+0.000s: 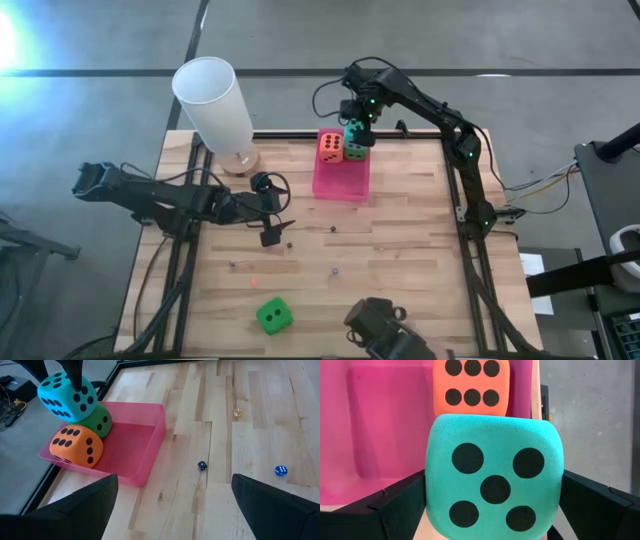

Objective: Pick & Place Dice
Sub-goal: Put the big blue dice into the red container

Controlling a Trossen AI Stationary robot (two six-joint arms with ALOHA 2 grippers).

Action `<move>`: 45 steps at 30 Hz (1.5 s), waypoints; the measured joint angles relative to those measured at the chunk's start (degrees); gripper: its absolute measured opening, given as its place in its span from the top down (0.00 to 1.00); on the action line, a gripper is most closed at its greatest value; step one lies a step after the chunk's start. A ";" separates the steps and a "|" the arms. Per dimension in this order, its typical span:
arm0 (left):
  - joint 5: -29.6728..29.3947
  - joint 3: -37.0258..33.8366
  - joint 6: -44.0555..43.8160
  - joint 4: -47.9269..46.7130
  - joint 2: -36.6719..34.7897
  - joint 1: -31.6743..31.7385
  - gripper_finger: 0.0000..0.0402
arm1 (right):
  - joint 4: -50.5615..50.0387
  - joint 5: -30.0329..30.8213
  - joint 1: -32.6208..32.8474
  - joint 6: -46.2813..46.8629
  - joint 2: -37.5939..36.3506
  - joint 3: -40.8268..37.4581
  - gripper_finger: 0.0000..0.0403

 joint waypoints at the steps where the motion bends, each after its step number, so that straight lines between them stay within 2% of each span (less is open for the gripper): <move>1: 0.00 0.00 0.00 0.00 0.00 0.00 0.02 | 0.32 0.02 0.00 -0.02 0.00 0.00 0.01; 31: -0.01 0.00 0.00 0.08 -0.02 0.02 0.02 | 1.16 -0.04 0.04 0.66 0.00 -0.02 0.01; 45: -0.02 0.00 0.00 0.19 -0.01 0.02 0.03 | 5.13 -0.11 0.03 0.64 0.00 -0.02 0.01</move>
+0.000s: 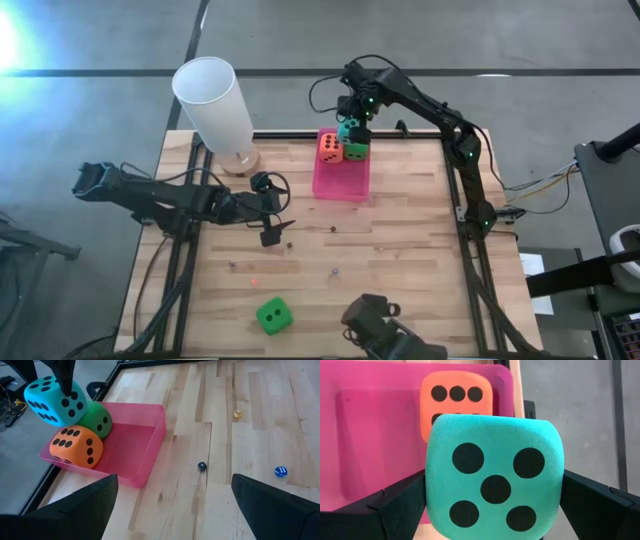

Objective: Pick & Place Dice
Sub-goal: Put the big blue dice into the red container

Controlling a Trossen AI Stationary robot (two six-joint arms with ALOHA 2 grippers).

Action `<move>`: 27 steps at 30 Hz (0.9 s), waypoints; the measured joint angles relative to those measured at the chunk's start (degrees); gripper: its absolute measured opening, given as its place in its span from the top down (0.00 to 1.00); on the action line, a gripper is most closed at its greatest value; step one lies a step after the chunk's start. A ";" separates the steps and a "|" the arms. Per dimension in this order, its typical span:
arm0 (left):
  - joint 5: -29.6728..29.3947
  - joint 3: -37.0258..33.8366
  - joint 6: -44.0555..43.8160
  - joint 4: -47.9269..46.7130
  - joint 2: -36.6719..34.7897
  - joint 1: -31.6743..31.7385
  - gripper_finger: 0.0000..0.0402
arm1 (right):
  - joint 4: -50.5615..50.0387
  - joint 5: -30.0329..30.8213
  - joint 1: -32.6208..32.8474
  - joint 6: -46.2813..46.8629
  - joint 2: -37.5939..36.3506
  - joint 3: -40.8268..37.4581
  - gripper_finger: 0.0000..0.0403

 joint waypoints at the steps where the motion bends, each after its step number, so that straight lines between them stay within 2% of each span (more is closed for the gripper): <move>1: 0.00 0.00 0.00 0.01 -0.01 0.00 0.03 | 0.48 0.00 0.01 0.01 0.00 0.00 0.01; 27: 0.00 0.00 0.46 0.23 -0.01 0.00 0.03 | -4.46 -0.37 0.00 -1.21 -2.52 0.00 0.01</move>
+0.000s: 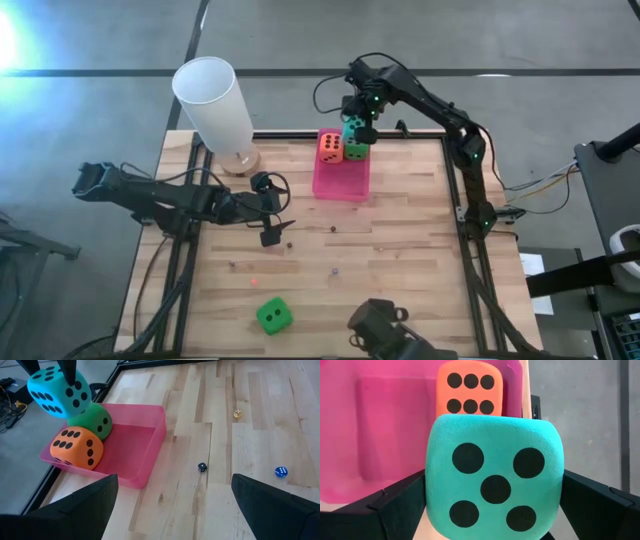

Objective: Pick & Place Dice
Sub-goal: Put the big blue dice into the red container

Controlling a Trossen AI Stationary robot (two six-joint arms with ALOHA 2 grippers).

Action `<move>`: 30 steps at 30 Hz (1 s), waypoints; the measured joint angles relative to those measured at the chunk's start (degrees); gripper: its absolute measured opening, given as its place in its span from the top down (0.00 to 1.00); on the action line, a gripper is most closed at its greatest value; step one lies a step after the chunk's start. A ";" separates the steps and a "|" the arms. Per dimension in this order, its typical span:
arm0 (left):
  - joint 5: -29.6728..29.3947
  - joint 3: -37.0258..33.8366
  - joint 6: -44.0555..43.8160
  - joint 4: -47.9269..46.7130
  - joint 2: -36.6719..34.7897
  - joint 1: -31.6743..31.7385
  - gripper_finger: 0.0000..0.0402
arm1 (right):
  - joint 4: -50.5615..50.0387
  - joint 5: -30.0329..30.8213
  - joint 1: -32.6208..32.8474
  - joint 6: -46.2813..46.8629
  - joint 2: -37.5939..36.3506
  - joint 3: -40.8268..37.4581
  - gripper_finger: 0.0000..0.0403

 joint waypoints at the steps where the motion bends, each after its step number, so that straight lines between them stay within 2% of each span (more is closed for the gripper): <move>1: 0.00 0.00 0.00 0.00 0.00 0.00 0.03 | -0.11 0.00 0.00 -0.03 -0.25 0.00 0.01; 7: 0.00 0.00 0.00 0.00 0.00 0.00 0.02 | -1.19 -0.11 0.03 0.63 -0.41 -0.04 0.01; 15: 0.00 0.00 -0.02 -0.01 0.00 0.00 0.02 | -8.01 -0.88 1.12 1.55 -0.39 -0.04 0.01; 19: 0.00 0.00 -0.02 0.00 0.00 0.00 0.02 | -9.52 -3.47 2.76 2.09 -0.37 -0.07 0.01; 30: 0.00 0.00 -0.04 0.00 0.00 0.00 0.02 | -12.35 -4.32 9.48 4.14 -0.37 -0.29 0.01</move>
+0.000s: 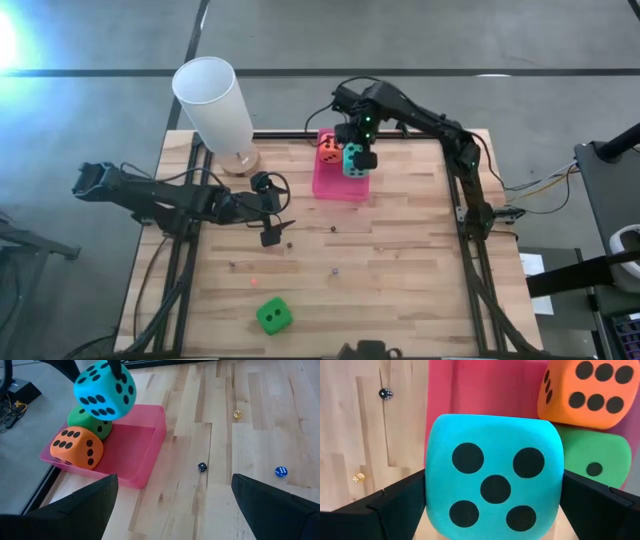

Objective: Pick & Place Dice
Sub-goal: Put the big blue dice into the red container

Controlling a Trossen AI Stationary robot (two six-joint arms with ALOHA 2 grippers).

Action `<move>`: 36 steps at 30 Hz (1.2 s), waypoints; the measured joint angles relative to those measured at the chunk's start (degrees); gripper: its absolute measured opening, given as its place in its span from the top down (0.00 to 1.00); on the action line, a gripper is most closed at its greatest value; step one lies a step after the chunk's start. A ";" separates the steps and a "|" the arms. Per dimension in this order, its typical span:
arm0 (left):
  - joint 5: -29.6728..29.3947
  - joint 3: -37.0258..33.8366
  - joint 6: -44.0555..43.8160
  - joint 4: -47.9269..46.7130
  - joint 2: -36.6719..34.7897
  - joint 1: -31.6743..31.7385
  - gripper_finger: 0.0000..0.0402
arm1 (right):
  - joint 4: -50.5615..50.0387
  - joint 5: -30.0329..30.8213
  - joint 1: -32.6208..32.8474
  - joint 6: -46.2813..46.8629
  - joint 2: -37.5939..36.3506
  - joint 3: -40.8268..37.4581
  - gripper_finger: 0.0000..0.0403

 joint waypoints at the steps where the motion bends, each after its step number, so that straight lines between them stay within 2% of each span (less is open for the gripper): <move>1: 0.00 0.00 -0.02 -0.01 0.00 0.00 0.02 | 0.13 0.04 0.33 0.65 0.00 -0.13 0.01; 7: 0.00 0.00 -0.20 -0.02 0.00 -0.02 0.03 | 0.50 0.15 0.83 3.15 0.00 -2.44 0.01; 13: 0.00 0.00 -0.20 -0.04 0.00 -0.02 0.02 | 5.33 -0.09 0.93 5.61 0.09 -6.56 0.01; 25: 0.00 0.00 -0.19 -0.04 0.00 -0.02 0.02 | 12.96 0.25 0.92 3.38 0.07 -11.89 0.01; 30: 0.00 0.00 -0.17 -0.04 0.00 -0.02 0.03 | 13.13 0.26 0.69 3.18 0.07 -14.23 0.01; 36: 0.00 0.00 -0.17 -0.06 0.00 -0.02 0.02 | 12.82 0.23 0.22 3.10 0.07 -13.47 0.01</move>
